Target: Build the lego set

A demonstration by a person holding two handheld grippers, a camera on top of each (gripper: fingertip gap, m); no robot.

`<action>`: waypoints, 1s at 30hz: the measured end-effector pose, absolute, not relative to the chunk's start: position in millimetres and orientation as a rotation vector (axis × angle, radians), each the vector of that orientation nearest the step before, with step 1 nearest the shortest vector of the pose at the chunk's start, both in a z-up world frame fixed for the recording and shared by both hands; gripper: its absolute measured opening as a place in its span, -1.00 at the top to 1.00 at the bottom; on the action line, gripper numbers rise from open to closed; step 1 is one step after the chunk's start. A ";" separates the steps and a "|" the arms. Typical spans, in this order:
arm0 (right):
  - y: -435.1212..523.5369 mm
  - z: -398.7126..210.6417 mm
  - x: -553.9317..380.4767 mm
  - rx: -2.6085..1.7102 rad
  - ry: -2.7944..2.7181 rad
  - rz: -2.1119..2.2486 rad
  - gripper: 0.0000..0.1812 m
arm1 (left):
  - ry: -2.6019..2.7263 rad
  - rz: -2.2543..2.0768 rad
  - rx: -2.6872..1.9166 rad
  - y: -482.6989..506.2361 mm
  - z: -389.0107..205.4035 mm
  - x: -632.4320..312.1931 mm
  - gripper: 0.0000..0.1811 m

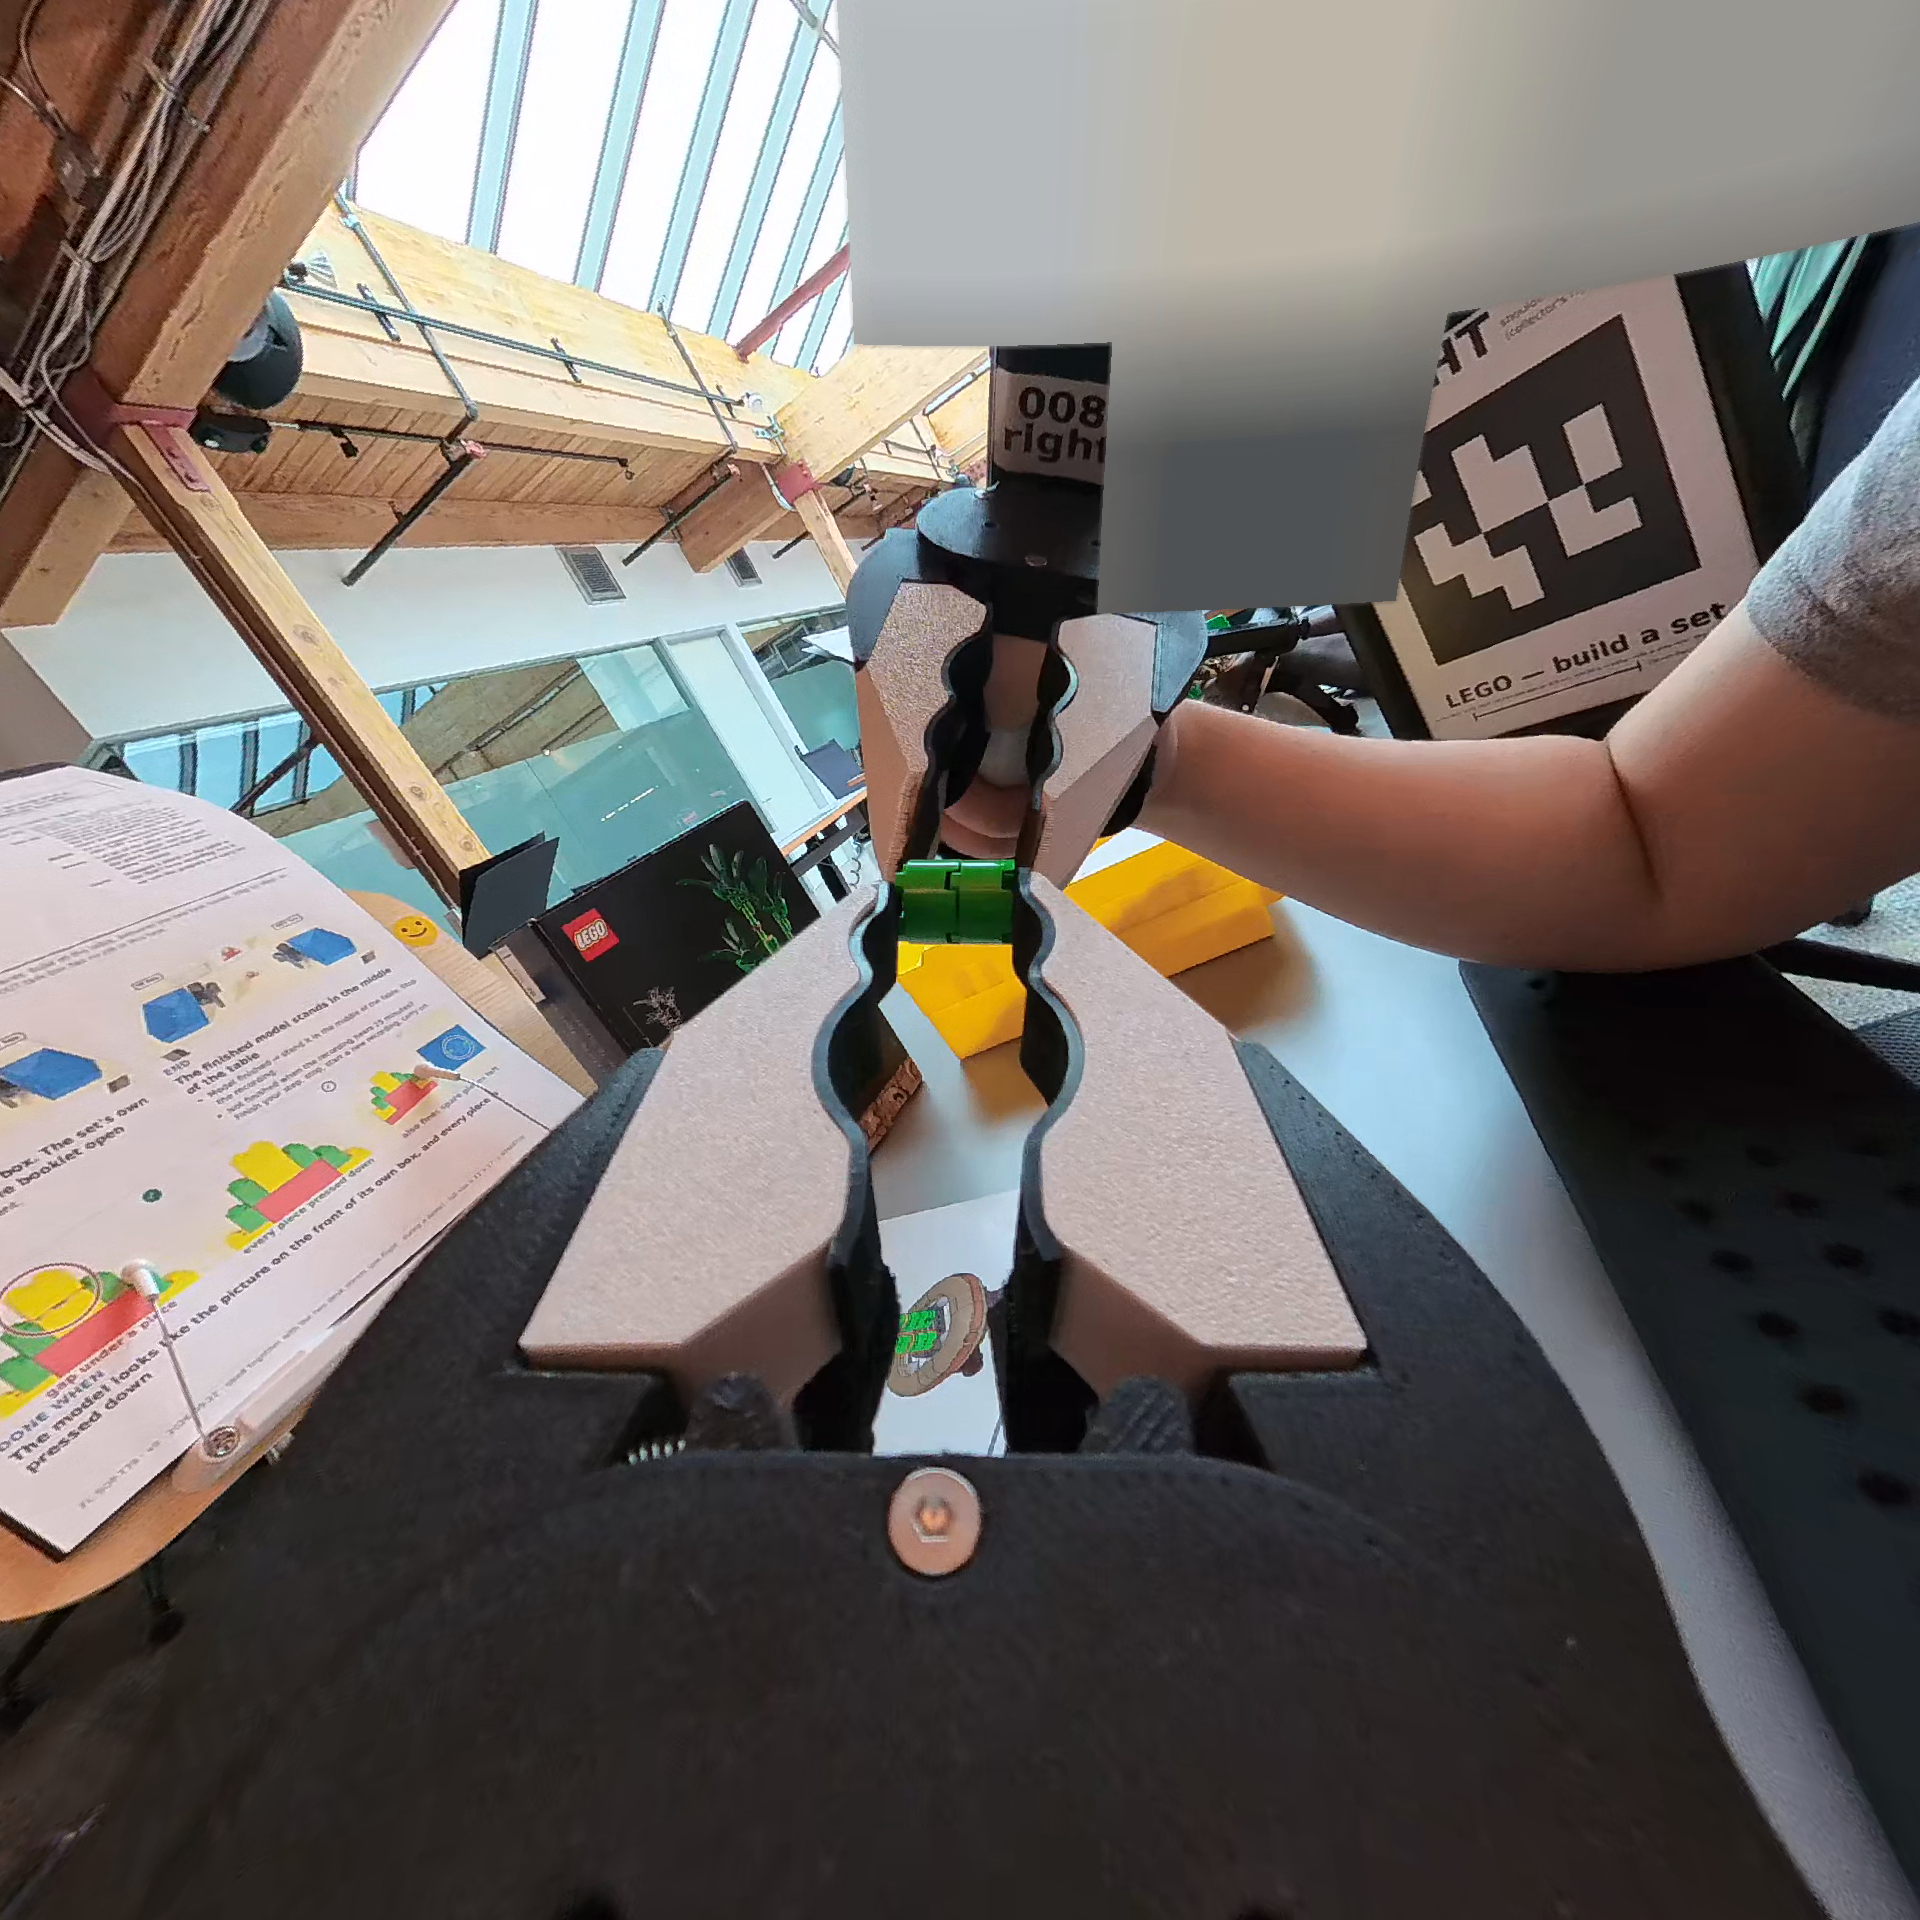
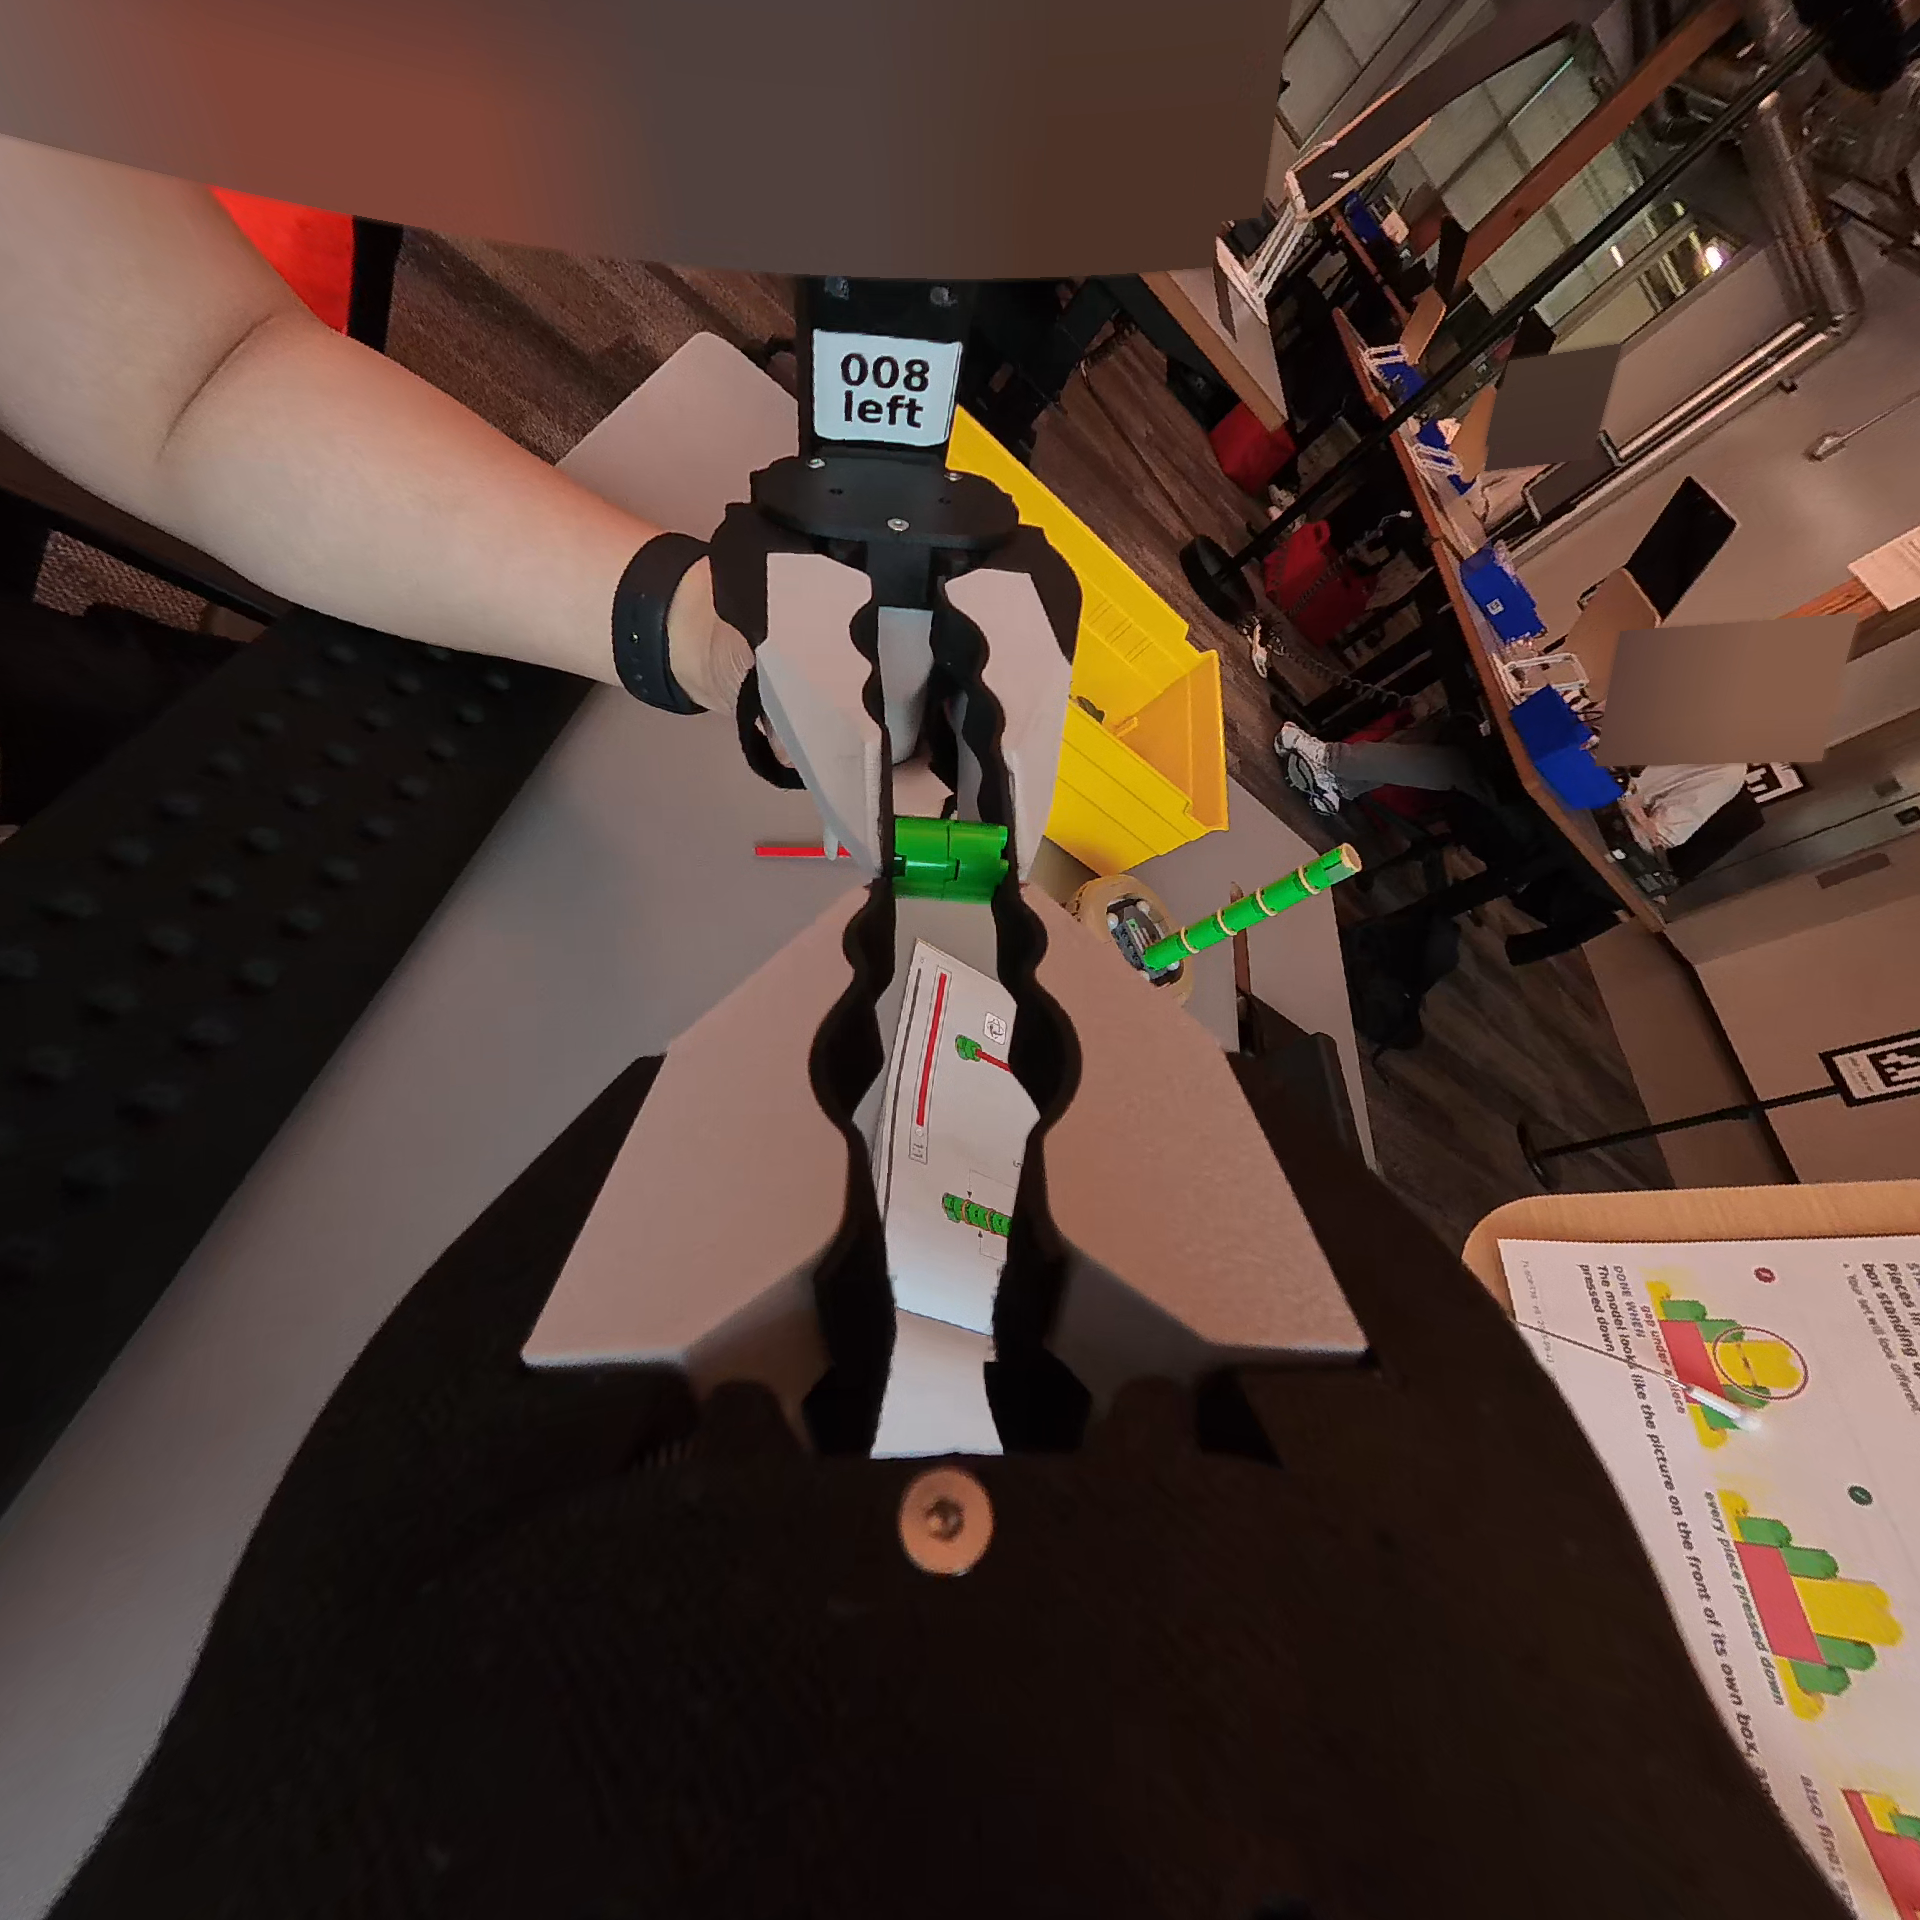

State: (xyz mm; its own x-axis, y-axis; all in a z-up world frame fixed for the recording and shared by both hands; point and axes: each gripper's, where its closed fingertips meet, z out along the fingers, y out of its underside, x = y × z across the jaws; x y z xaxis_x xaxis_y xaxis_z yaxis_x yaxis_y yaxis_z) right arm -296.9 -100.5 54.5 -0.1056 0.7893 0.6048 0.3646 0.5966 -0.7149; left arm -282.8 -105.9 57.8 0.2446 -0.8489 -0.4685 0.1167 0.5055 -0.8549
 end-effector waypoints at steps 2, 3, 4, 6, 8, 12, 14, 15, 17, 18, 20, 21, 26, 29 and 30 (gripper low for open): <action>-100.9 53.7 -296.6 -0.955 -1.713 0.474 0.81 | 1.142 -0.762 -0.803 -106.4 57.6 -282.9 0.79; -100.5 53.3 -296.6 -0.949 -1.714 0.465 0.81 | 1.145 -0.757 -0.809 -105.9 57.3 -283.0 0.79; -100.6 52.8 -296.5 -0.945 -1.718 0.463 0.82 | 1.150 -0.752 -0.814 -105.9 56.9 -283.0 0.79; -99.6 53.4 -297.0 -0.940 -1.712 0.468 0.81 | 1.151 -0.739 -0.820 -105.1 57.0 -283.3 0.79; -97.7 52.7 -297.2 -0.979 -1.706 0.532 0.80 | 1.149 -0.717 -0.819 -103.7 56.9 -283.6 0.78; -90.0 49.4 -295.1 -0.975 -1.692 0.542 0.78 | 1.143 -0.659 -0.844 -97.1 54.7 -283.6 0.78; -85.1 44.6 -287.5 -1.029 -1.701 0.578 0.75 | 1.143 -0.522 -0.852 -87.2 50.4 -286.9 0.79; -81.1 48.9 -284.9 -1.087 -1.652 0.667 0.75 | 1.152 -0.435 -0.850 -83.0 47.6 -288.3 0.79; -76.8 64.8 -283.2 -1.211 -1.506 0.982 0.67 | 1.170 -0.297 -0.836 -77.9 42.9 -288.5 0.80; -75.7 70.2 -283.0 -1.270 -1.445 1.150 0.67 | 1.179 -0.274 -0.827 -78.4 41.2 -286.4 0.79; -68.3 65.8 -285.3 -1.433 -1.357 1.375 0.61 | 1.184 -0.249 -0.831 -77.0 38.7 -283.5 0.79; -63.8 56.6 -287.4 -1.519 -1.340 1.413 0.57 | 1.196 -0.225 -0.833 -75.3 36.1 -283.2 0.79; -66.1 30.8 -301.3 -1.715 -1.306 1.618 0.65 | 1.235 -0.147 -0.868 -66.7 25.9 -283.8 0.79; -64.5 22.8 -304.5 -1.747 -1.302 1.638 0.80 | 1.260 -0.130 -0.882 -65.2 20.5 -282.4 0.79; -63.9 22.9 -304.7 -1.739 -1.293 1.657 0.82 | 1.267 -0.123 -0.886 -64.9 19.3 -282.1 0.79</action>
State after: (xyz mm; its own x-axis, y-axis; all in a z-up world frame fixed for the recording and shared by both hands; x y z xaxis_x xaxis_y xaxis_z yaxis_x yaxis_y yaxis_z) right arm -304.7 -63.9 22.9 -0.1373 0.8229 -0.5514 0.3351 -0.4852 -0.8076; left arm -282.1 -64.9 19.3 0.3397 -0.5368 -0.7723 -0.3776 0.6742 -0.6347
